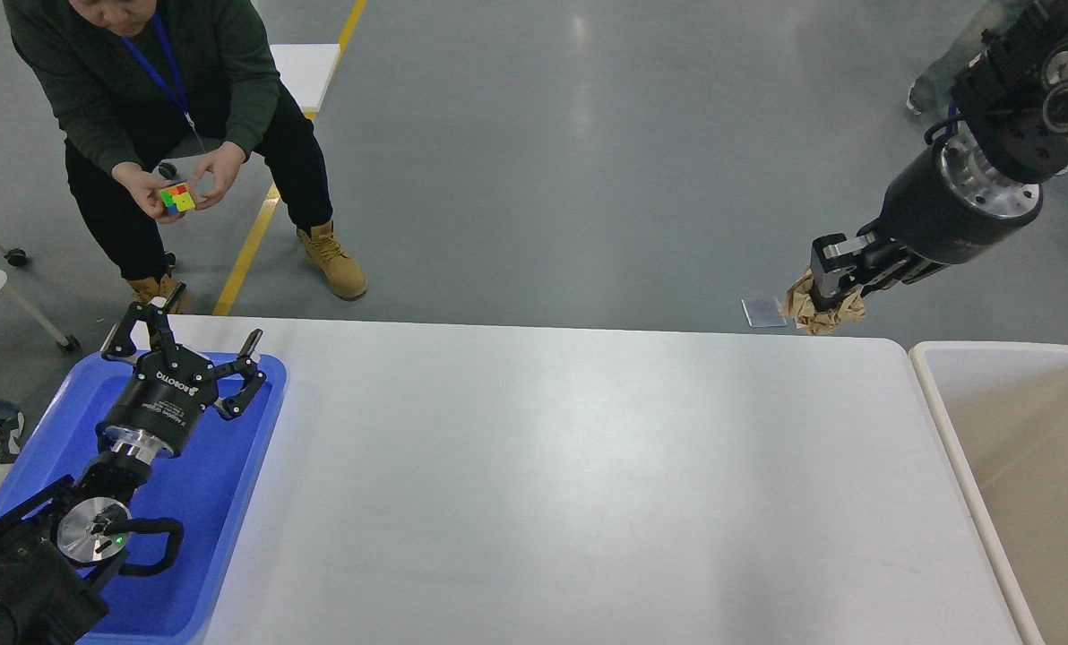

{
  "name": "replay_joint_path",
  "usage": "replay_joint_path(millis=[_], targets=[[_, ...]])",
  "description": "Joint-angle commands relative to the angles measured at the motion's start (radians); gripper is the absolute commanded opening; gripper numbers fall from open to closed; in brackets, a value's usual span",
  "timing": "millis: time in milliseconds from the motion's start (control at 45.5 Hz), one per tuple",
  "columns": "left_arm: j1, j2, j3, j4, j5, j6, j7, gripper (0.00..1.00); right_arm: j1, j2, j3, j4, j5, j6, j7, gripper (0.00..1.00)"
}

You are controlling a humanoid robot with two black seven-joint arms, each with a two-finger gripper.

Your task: Tidy desktop

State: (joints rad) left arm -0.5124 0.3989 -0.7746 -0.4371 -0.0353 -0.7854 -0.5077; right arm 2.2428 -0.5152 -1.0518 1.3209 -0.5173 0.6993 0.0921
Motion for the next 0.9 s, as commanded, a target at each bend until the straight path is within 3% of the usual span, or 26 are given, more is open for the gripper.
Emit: replay_joint_path(millis=[0,264,505,878], targets=[[0.0,0.0,0.0,0.0,0.0,0.0,0.0,0.99,-0.008,-0.04,0.0,0.003,-0.039,0.008,0.0,0.0],[0.0,0.0,0.0,0.0,0.0,0.0,0.0,0.99,-0.129,-0.23,0.001,-0.103,-0.151,0.009,0.0,0.0],[0.0,0.0,0.0,0.0,0.0,0.0,0.0,0.99,-0.333,-0.367,0.012,-0.36,-0.161,0.005,0.0,0.0],[0.0,0.0,0.0,0.0,0.0,0.0,0.0,0.99,-0.62,-0.45,0.093,-0.578,-0.152,-0.06,0.0,0.0]])
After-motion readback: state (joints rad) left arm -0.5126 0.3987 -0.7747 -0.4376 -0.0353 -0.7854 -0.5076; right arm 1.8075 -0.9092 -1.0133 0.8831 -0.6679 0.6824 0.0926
